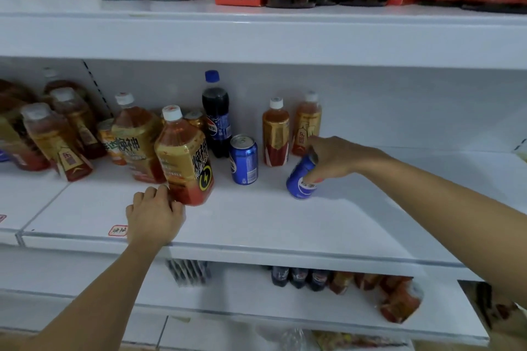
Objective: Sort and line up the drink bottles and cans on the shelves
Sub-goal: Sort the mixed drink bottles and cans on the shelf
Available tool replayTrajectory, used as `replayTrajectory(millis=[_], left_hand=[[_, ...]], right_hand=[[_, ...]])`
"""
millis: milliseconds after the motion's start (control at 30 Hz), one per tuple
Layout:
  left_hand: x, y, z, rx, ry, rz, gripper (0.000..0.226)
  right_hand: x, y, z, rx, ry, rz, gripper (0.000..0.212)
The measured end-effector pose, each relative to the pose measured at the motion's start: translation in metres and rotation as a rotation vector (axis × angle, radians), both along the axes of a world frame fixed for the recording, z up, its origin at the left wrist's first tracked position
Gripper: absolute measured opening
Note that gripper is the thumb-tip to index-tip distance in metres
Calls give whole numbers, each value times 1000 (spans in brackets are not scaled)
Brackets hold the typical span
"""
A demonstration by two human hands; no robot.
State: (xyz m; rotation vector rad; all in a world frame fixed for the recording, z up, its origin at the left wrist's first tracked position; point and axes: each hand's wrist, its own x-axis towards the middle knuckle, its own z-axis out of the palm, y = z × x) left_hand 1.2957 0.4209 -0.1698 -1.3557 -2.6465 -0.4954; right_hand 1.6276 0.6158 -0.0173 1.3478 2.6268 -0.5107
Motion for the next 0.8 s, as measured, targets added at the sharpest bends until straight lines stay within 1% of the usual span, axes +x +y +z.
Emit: replayTrajectory(millis=[33, 67, 133, 200, 267, 367, 467, 533, 567, 600, 667, 733, 800], left_hand=[[0, 0, 1, 0, -6, -2, 34], [1, -1, 1, 7, -10, -6, 32], [1, -2, 1, 47, -15, -16, 25], [1, -4, 1, 101, -22, -28, 18], [1, -5, 1, 131, -18, -42, 15], [1, -6, -1, 150, -11, -43, 16], [-1, -9, -5, 156, -19, -49, 16], [-1, -11, -8, 169, -14, -54, 16], [-1, -11, -9, 180, 3, -64, 20], [-1, -12, -10, 189, 19, -79, 26], [1, -13, -9, 205, 43, -117, 31], [5, -17, -5, 206, 39, -145, 27], [13, -24, -6, 225, 75, -186, 28]], right_hand=[[-5, -1, 1, 6, 28, 19, 54], [-10, -1, 0, 5, 55, 24, 50], [-20, -3, -7, 45, 116, 12, 49], [-25, -5, -16, 104, 208, -23, 52], [-23, -4, -28, 116, 360, -78, 63], [-11, -7, -53, 31, 668, -191, 77], [1, -16, -78, -98, 932, -302, 77], [6, -22, -93, -198, 1087, -339, 75], [6, -23, -101, -258, 1141, -347, 77], [4, -23, -110, -299, 1161, -343, 80], [-3, -23, -121, -285, 1112, -333, 84], [-13, -22, -124, -204, 1049, -357, 86], [-19, -24, -127, -117, 1002, -368, 85]])
